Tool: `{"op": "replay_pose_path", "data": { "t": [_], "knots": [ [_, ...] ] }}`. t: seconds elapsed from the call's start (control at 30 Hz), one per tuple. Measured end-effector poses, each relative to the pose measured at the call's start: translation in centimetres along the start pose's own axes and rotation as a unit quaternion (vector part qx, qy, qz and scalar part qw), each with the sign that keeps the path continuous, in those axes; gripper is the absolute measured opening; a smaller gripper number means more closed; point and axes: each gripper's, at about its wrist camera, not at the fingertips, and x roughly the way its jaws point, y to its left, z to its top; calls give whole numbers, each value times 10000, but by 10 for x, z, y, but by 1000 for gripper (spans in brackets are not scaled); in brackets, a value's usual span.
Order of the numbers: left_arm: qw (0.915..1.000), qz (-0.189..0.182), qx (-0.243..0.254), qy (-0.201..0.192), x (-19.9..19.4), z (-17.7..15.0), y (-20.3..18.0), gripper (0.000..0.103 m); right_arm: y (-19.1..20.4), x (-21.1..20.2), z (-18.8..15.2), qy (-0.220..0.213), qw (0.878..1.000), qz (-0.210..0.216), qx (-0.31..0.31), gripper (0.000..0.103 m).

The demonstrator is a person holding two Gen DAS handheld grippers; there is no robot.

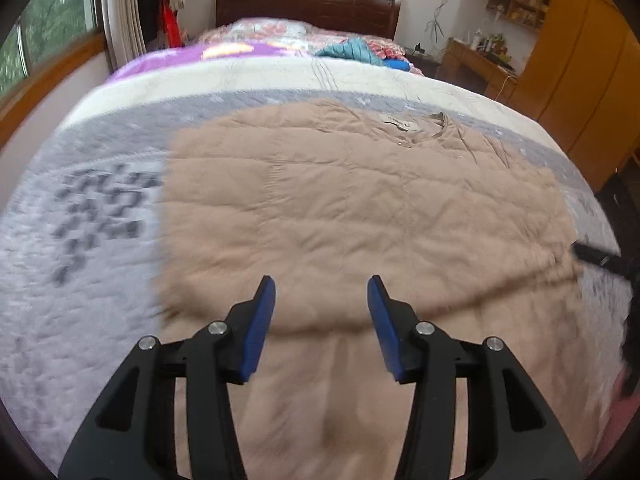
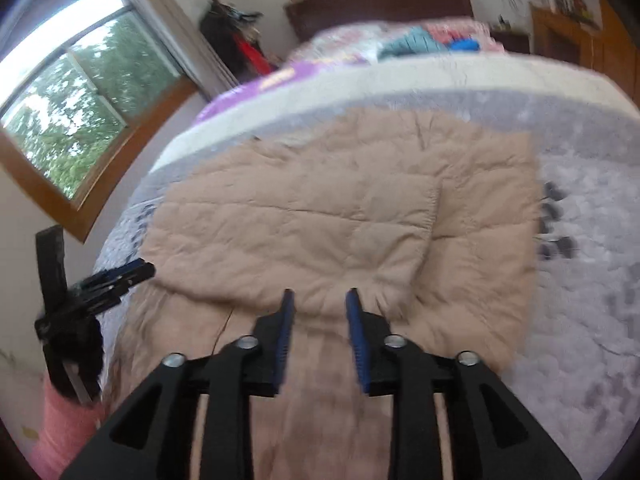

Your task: Fold large clothes

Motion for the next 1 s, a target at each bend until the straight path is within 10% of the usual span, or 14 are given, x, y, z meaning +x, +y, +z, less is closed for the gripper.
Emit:
{"op": "replay_pose_path", "data": {
  "t": [0.33,0.53,0.87,1.0],
  "knots": [
    [9972,471,-531,235,-98,-133,101,65,-13,-95,-136,206,9982,-319,-460,60],
    [9899,5,-1352,425,-119,-211,129,65,-30,-115,-203,453,9985,-293,-42,65],
    [9852,-696,-1516,382,-113,-235,107,65,-49,-100,-244,688,9965,16,472,64],
    [9868,-763,-1370,413,-108,-234,95,59,-48,-94,-244,679,9966,68,468,48]
  ]
}}
